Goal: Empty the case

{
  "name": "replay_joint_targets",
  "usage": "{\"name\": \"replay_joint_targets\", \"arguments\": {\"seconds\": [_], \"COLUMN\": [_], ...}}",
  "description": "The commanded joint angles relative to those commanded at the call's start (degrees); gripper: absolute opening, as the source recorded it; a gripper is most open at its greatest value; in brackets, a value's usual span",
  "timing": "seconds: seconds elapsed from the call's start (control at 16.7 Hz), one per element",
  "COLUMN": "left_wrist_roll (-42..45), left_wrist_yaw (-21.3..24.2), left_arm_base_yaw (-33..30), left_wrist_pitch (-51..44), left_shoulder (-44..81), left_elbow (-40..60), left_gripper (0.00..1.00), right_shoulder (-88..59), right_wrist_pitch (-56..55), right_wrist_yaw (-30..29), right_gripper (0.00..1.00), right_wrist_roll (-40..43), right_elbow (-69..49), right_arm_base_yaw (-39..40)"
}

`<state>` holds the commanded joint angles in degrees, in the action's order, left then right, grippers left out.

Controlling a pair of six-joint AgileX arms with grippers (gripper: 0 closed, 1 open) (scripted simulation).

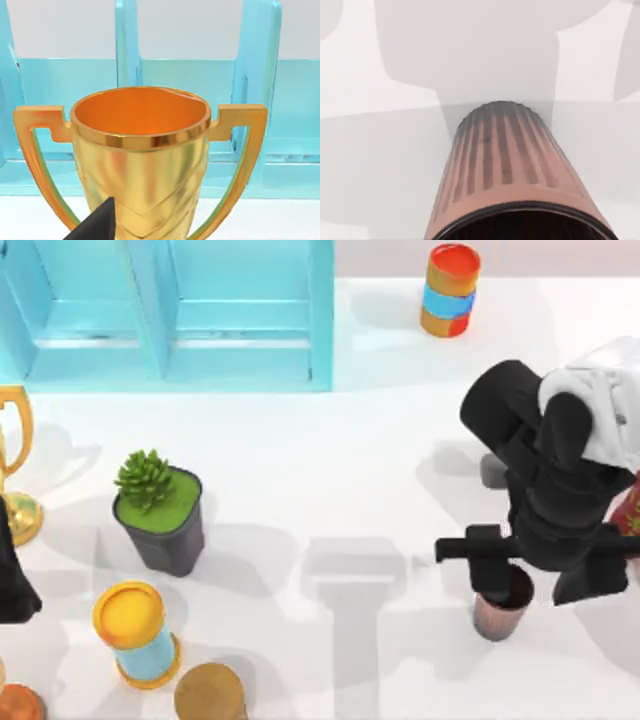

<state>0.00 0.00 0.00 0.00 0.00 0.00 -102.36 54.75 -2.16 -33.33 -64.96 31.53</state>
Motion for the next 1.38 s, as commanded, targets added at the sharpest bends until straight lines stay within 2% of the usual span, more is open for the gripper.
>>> {"name": "replay_joint_targets", "arguments": {"seconds": [0.12, 0.18, 0.78, 1.38], "left_wrist_roll": [0.00, 0.00, 0.00, 0.00], "left_wrist_yaw": [0.00, 0.00, 0.00, 0.00], "left_arm_base_yaw": [0.00, 0.00, 0.00, 0.00], "left_wrist_pitch": [0.00, 0.00, 0.00, 0.00], "left_shoulder": [0.00, 0.00, 0.00, 0.00], "left_elbow": [0.00, 0.00, 0.00, 0.00], "left_gripper": [1.00, 1.00, 1.00, 1.00], "right_shoulder": [0.00, 0.00, 0.14, 4.52], "right_wrist_pitch": [0.00, 0.00, 0.93, 21.99], "right_wrist_yaw": [0.00, 0.00, -0.02, -0.01], "right_gripper": [0.98, 1.00, 1.00, 1.00], "right_wrist_roll": [0.00, 0.00, -0.01, 0.28], "right_elbow": [0.00, 0.00, -0.85, -17.37], "right_arm_base_yaw": [0.00, 0.00, -0.07, -0.29]}}
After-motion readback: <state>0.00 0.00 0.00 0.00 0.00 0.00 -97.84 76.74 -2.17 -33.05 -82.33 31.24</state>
